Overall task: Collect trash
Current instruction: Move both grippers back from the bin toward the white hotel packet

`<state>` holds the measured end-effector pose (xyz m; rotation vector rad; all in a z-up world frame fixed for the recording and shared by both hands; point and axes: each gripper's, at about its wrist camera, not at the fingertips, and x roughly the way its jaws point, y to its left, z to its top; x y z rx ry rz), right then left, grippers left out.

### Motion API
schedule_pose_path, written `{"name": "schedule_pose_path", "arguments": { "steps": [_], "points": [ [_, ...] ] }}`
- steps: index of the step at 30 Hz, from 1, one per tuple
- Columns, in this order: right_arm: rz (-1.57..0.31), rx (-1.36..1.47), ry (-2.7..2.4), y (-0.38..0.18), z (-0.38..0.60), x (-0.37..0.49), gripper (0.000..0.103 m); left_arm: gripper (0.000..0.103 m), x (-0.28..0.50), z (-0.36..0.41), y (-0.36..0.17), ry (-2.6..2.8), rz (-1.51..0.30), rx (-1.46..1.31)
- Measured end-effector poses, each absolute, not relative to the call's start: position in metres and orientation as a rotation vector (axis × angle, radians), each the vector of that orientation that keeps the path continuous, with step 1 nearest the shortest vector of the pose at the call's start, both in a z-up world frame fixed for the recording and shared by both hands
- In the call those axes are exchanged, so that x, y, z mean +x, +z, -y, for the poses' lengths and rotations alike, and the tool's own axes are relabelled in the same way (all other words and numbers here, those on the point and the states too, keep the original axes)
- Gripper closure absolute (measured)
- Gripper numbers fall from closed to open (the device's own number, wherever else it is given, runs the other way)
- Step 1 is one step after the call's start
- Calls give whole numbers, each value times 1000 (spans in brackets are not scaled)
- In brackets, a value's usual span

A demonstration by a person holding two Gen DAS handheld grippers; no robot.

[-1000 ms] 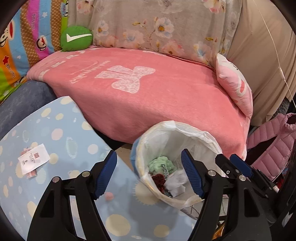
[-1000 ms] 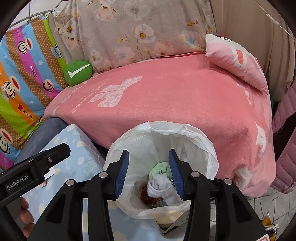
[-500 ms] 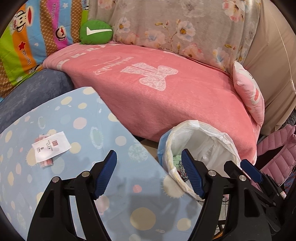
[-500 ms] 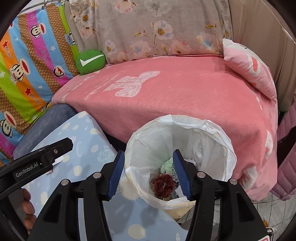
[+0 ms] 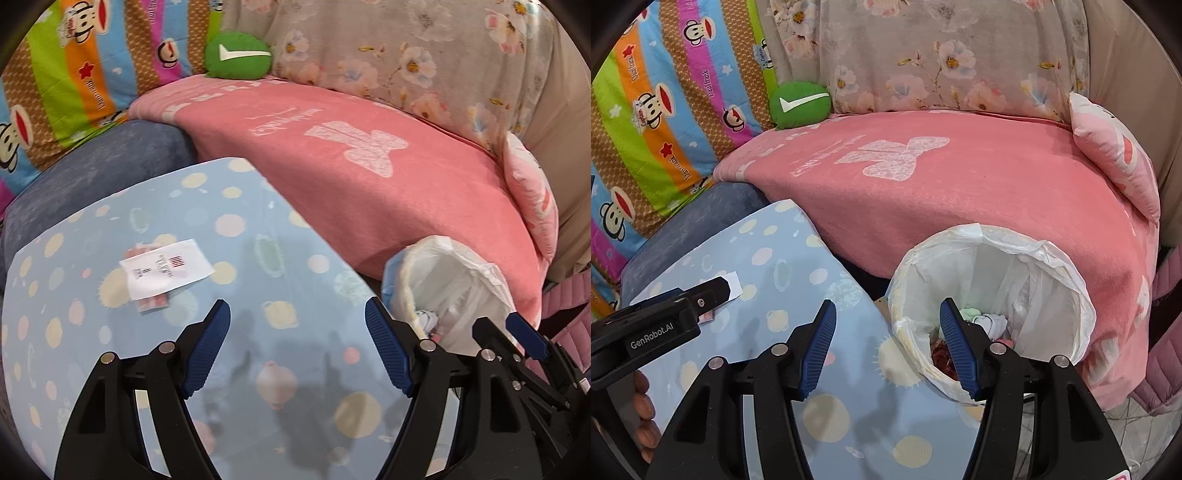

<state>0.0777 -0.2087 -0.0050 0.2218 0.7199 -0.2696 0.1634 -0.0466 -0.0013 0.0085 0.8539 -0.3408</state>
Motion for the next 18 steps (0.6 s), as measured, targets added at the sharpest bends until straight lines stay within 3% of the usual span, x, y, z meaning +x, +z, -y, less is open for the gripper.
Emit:
{"name": "schedule_pose_path", "arguments": {
  "steps": [13, 18],
  "points": [
    [-754, 165, -178, -15, 159, 101, 41, 31, 175, -17, -21, -222, -905, -42],
    [-780, 141, -131, -24, 133, 114, 41, 20, 182, -52, -28, -159, -915, -94]
  ]
}}
